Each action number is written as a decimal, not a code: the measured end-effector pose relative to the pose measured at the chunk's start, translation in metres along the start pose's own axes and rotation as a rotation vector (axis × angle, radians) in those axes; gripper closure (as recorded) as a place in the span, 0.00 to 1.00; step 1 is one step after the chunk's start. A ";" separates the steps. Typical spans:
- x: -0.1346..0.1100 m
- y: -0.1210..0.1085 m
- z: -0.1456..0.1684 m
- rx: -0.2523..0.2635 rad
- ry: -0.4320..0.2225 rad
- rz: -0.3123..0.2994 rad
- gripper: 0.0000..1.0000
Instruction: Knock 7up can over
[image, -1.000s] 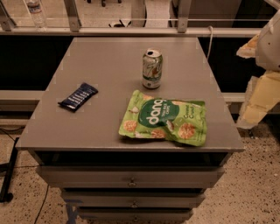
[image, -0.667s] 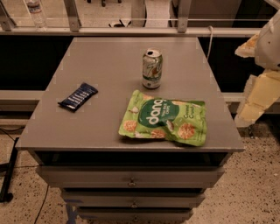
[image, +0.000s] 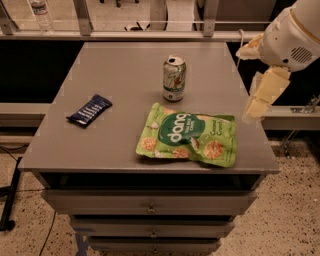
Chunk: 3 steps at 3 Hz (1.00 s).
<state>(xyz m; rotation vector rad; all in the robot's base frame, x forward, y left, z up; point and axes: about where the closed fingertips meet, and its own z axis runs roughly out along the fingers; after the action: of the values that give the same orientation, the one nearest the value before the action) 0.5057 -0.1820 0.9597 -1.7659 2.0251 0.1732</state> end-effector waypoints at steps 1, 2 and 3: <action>-0.005 -0.026 0.018 0.002 -0.098 0.018 0.00; -0.012 -0.056 0.038 0.017 -0.189 0.040 0.00; -0.021 -0.084 0.059 0.017 -0.293 0.080 0.00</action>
Offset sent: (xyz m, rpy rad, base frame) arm 0.1066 0.0207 -0.0276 0.3039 -0.0583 -0.0212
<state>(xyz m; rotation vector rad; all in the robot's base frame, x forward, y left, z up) 0.6027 -0.1556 0.9318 -1.5479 1.8786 0.4132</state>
